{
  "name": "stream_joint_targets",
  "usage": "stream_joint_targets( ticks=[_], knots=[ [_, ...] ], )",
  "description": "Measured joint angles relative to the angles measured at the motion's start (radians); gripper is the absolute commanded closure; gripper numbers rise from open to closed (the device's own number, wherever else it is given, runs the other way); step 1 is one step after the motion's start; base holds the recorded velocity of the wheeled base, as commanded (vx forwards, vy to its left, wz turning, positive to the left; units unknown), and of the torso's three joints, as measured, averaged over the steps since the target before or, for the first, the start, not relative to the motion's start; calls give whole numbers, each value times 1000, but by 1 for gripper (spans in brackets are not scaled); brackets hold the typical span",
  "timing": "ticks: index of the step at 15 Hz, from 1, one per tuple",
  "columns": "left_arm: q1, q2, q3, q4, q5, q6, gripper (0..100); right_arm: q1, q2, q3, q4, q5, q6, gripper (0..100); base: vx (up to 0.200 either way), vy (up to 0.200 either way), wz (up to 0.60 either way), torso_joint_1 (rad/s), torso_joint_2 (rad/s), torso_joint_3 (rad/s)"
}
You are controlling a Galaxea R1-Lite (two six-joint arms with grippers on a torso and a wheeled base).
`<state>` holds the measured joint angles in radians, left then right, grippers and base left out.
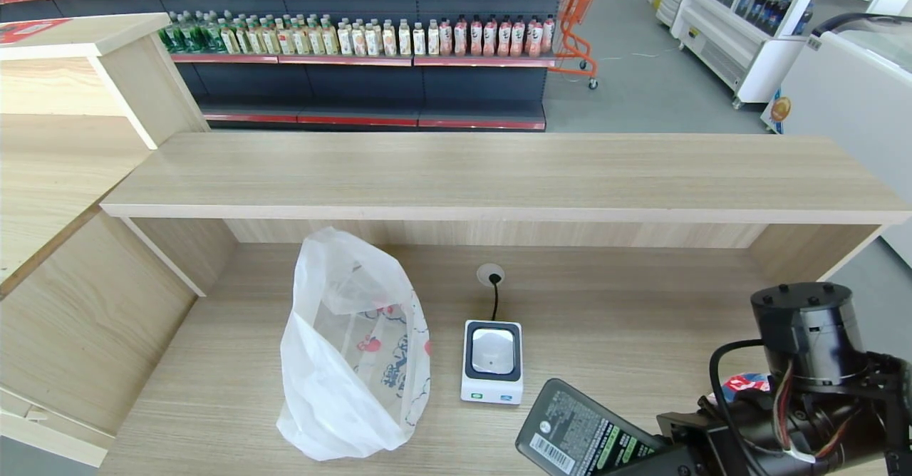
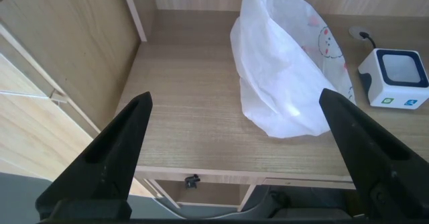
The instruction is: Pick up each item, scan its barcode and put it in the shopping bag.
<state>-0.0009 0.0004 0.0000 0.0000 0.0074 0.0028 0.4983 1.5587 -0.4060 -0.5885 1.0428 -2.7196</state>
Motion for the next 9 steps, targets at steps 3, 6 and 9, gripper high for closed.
stream_joint_targets(
  ticks=[3, 6, 9],
  knots=[
    [0, 0, 0, 0, 0, 0, 0, 1, -15, 3, 3, 0, 33, 100, 0, 0, 0, 0, 0, 0],
    [0, 0, 0, 0, 0, 0, 0, -21, -99, -1, 1, -17, 336, 100, 0, 0, 0, 0, 0, 0],
    [0, 0, 0, 0, 0, 0, 0, -145, -236, -7, 4, -141, 882, 100, 0, 0, 0, 0, 0, 0]
  ],
)
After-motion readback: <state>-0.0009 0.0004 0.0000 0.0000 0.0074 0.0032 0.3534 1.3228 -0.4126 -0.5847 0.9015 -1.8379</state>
